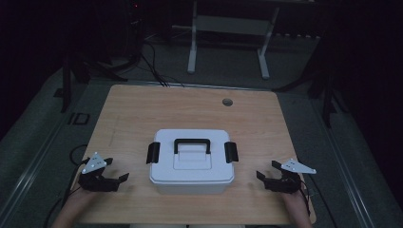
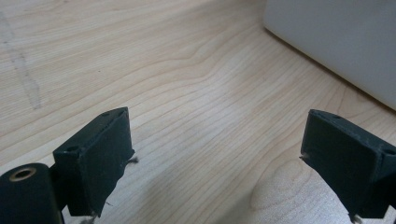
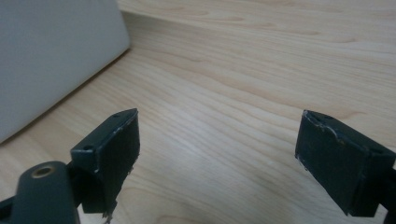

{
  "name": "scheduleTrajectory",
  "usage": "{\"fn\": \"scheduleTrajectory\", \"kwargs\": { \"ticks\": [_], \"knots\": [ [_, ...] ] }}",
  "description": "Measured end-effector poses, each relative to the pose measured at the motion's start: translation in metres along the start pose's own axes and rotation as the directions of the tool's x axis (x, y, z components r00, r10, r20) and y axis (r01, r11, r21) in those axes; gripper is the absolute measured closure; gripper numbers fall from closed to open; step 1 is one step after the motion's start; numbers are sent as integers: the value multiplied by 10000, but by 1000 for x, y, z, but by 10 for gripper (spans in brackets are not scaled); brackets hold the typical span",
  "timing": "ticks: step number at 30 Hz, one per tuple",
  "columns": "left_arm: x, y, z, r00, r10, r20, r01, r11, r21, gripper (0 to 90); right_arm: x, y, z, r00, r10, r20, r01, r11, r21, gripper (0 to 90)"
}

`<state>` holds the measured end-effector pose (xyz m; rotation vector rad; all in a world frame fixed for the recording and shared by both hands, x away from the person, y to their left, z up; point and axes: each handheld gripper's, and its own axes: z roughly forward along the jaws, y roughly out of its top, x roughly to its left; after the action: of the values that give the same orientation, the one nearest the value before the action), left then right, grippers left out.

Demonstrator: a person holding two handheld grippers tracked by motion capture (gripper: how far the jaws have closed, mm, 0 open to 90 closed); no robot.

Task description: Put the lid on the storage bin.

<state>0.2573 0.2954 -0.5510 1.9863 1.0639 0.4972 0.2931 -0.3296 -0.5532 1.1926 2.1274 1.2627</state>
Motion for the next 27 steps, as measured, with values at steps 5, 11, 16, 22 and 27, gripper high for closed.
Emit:
{"fn": "scheduleTrajectory", "kwargs": {
  "ticks": [5,11,16,22,27],
  "knots": [
    [0,-4,-4,9982,-270,-539,243,9985,-495,88,0,0,-3,9978,75,663,-56,9996,-284,127],
    [2,-7,-8,9902,-661,-1230,534,9932,-1035,83,-3,-2,-8,9852,624,1598,-507,9958,-761,125],
    [0,-10,-6,9880,-768,-1339,611,9912,-1170,82,-7,-5,-10,9750,981,1994,-804,9922,-952,125],
    [-4,-10,-5,9816,-885,-1693,630,9866,-1503,83,-5,-5,-8,9715,928,2183,-741,9930,-925,125],
    [-4,-14,-7,9670,-1207,-2244,794,9796,-1846,82,-5,-5,-8,9696,981,2243,-780,9923,-965,125]
  ]
}}
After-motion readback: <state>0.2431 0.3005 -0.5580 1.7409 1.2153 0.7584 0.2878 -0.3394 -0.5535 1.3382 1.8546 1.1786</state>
